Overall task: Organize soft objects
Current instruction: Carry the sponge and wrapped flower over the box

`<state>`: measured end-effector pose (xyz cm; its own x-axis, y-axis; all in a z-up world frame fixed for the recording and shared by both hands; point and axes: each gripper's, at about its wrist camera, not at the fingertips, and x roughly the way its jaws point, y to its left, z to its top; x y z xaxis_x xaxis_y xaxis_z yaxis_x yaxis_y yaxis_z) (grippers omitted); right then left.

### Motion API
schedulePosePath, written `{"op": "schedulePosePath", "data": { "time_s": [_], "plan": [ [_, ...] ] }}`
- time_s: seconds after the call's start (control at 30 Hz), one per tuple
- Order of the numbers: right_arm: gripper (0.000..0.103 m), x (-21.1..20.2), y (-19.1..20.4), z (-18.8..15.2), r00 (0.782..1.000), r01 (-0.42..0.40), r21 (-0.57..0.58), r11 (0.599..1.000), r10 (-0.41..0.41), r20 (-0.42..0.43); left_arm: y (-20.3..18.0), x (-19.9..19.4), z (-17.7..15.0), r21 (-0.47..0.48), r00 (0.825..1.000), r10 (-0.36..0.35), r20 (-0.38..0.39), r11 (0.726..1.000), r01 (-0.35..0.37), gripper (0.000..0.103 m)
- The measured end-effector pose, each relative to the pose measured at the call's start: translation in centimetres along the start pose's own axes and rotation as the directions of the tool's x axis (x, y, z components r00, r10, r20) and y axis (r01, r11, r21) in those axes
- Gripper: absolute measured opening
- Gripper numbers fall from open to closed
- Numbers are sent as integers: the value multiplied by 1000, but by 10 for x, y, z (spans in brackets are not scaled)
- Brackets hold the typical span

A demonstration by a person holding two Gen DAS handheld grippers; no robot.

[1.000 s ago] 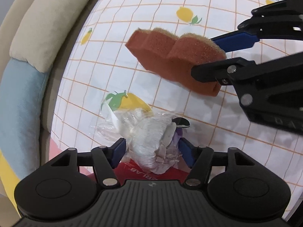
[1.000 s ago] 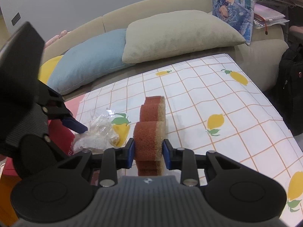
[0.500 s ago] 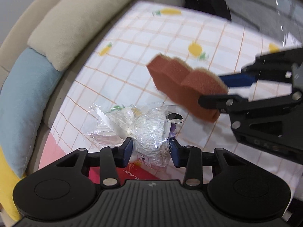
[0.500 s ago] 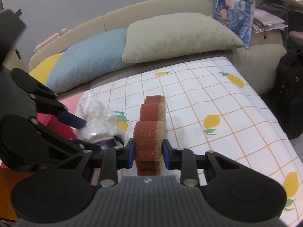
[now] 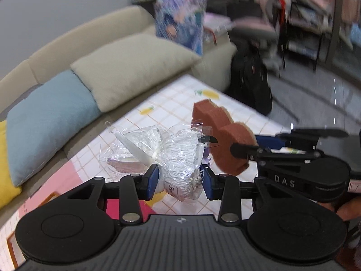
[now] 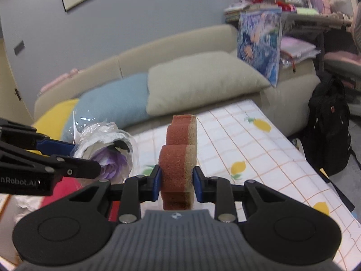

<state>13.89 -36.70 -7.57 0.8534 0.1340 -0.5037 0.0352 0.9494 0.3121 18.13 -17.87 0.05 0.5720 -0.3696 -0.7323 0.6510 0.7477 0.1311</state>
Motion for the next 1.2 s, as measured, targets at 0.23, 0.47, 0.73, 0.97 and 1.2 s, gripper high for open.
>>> {"op": "schedulePosePath", "data": {
  "time_s": [0.23,0.47,0.73,0.97,1.2],
  "plan": [
    [28,-51,38,1,993,-98,-13,995,98,65,25,-64,-30,-139,991,48,127,990,-30,46],
    [28,-79,96,0,963,-257,-74,964,262,66,68,-101,-78,-259,976,177,125,956,-140,46],
    [28,-68,176,-3,918,-395,-192,898,392,-53,115,-121,-116,-362,954,294,57,897,-255,46],
    [28,-31,237,-26,917,-390,-280,877,342,-205,125,-112,-154,-370,966,258,19,899,-233,46],
    [28,4,274,-52,948,-265,-440,858,149,-280,134,-89,-179,-245,988,152,-11,958,-150,45]
  ]
}}
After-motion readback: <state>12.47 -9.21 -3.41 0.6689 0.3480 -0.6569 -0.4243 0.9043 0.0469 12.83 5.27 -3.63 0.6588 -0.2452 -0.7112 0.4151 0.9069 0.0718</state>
